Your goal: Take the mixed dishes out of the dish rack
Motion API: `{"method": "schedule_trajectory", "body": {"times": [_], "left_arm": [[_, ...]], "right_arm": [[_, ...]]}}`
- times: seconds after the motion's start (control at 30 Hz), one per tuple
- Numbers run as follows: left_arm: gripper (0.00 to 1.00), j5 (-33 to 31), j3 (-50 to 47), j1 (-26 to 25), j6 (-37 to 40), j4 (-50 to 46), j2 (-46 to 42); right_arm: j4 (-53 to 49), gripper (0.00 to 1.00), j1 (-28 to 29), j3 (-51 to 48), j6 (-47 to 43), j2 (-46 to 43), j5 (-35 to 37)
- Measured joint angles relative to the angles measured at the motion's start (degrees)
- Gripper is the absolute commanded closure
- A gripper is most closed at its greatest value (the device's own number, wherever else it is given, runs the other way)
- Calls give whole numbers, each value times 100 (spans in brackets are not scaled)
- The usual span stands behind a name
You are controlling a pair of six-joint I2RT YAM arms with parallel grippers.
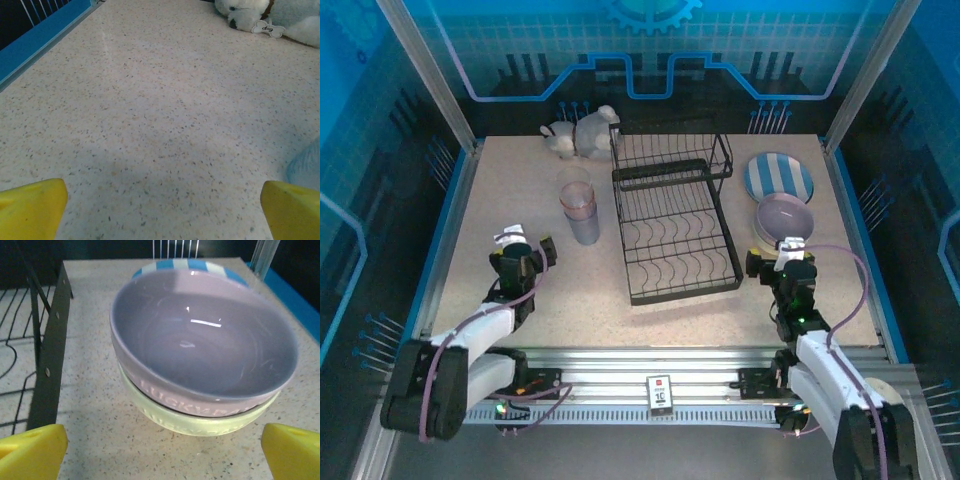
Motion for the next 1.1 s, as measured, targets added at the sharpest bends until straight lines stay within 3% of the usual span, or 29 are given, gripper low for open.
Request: {"method": "schedule_trajectory", "body": {"times": [0.3,0.7,0.9,1.1], "left_arm": [[1,546,479,555,146,1364,1676],[1,1169,282,544,446,2903,2293],[1,1189,146,496,487,3141,2365],[1,1189,184,474,564,3126,2365]], "right_arm": [[1633,0,-389,125,-291,1919,-894],[3014,0,-435,719,-236,3515,-1497],[4041,0,-332,623,-234,4162,-1543],[4164,0,-302,625,-260,4227,-1558]]}}
